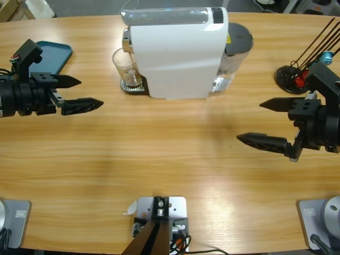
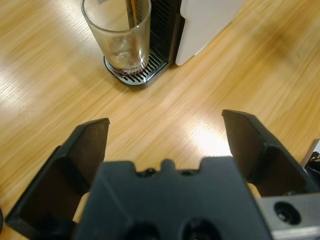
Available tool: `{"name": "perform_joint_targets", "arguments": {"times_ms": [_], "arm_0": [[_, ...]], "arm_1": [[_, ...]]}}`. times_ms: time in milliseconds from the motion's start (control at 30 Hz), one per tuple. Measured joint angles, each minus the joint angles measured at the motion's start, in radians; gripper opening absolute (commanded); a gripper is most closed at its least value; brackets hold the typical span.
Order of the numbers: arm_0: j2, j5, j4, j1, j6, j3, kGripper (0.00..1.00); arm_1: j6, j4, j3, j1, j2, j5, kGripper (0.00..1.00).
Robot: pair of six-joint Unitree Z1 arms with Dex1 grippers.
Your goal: Pour coffee
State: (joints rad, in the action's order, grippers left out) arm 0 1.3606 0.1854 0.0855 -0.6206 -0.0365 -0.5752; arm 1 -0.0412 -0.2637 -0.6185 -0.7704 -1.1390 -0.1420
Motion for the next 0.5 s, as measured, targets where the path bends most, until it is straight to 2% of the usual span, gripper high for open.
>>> {"name": "perform_joint_targets", "arguments": {"times_ms": [500], "arm_0": [[0.012, 0.0, 0.009, 0.0, 0.0, 0.001, 0.977]], "arm_1": [[0.0, 0.001, 0.0, 0.0, 0.0, 0.0, 1.0]]}}
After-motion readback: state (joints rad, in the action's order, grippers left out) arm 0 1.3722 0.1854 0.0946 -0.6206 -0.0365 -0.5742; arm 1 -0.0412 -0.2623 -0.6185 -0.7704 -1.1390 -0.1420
